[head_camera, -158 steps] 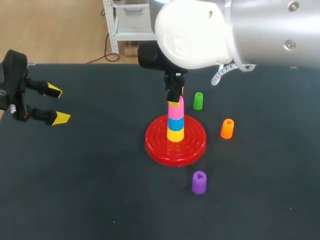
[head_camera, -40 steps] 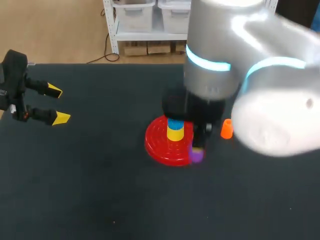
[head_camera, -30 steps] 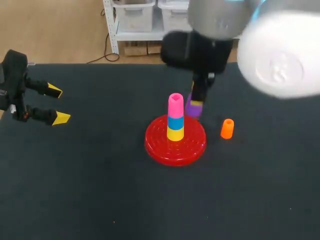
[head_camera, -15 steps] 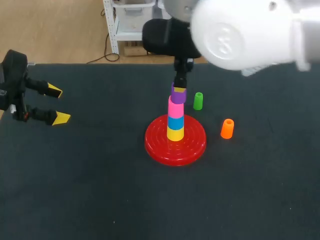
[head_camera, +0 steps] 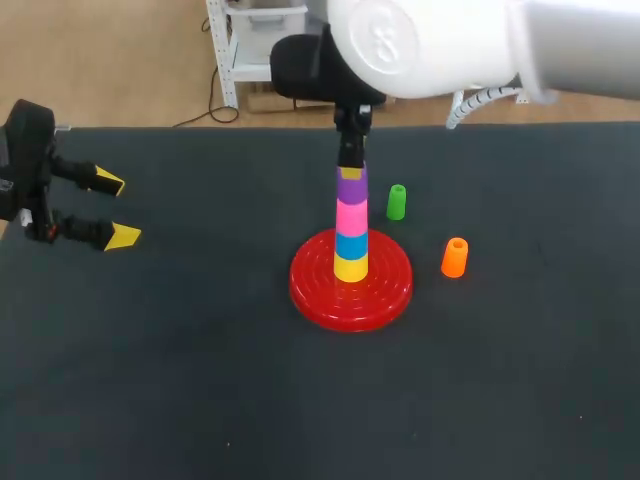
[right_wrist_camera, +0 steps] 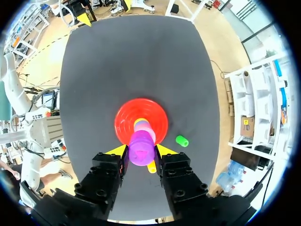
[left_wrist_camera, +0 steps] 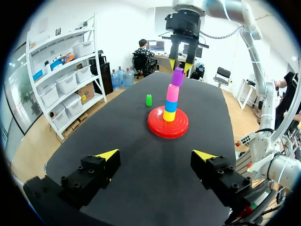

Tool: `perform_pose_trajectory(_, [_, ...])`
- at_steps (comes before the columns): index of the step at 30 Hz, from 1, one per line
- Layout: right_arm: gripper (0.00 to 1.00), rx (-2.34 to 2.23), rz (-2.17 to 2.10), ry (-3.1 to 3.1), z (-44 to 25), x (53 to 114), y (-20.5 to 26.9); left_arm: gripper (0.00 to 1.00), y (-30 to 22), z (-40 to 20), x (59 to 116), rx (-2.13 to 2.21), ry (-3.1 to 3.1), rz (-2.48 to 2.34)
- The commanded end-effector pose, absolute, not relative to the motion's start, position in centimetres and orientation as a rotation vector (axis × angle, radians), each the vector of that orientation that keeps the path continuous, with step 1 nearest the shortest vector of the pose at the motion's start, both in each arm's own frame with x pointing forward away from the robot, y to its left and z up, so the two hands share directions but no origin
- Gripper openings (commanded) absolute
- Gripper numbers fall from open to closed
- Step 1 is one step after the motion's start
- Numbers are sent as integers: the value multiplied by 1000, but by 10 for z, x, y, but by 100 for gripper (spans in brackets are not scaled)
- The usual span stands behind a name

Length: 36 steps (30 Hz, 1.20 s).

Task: Pick up and stack the cylinders on the red base in this order: pink,purple,orange,green

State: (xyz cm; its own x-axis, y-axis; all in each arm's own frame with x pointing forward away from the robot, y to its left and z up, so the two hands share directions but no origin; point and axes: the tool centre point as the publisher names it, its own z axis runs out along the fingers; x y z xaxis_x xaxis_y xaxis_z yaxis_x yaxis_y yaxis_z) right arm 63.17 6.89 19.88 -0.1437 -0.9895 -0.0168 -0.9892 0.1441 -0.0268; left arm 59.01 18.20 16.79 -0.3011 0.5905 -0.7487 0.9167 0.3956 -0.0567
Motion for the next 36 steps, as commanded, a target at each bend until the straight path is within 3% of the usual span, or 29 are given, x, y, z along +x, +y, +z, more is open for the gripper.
perform_pose_trajectory(1, [0, -2032, -12, 2356, 192, 635, 69, 100, 183, 166, 590, 1283, 2001, -649])
perform_pose_trajectory(29, [0, -1964, 75, 2382, 173, 645, 67, 100, 183, 166, 590, 1283, 2001, -649])
perform_pose_trajectory(30, [18, -1951, 79, 2354, 178, 644, 66, 100, 183, 166, 590, 1283, 2001, -649])
perform_pose_trajectory(31, [46, -1943, 66, 2325, 183, 643, 66, 100, 183, 166, 590, 1283, 2001, -649])
perform_pose_trajectory(32, [100, -1922, 71, 2287, 192, 641, 65, 100, 183, 166, 590, 1283, 2001, -649])
perform_pose_trajectory(36, [100, -1822, 70, 2248, 218, 639, 51, 100, 183, 166, 590, 1283, 2001, -649])
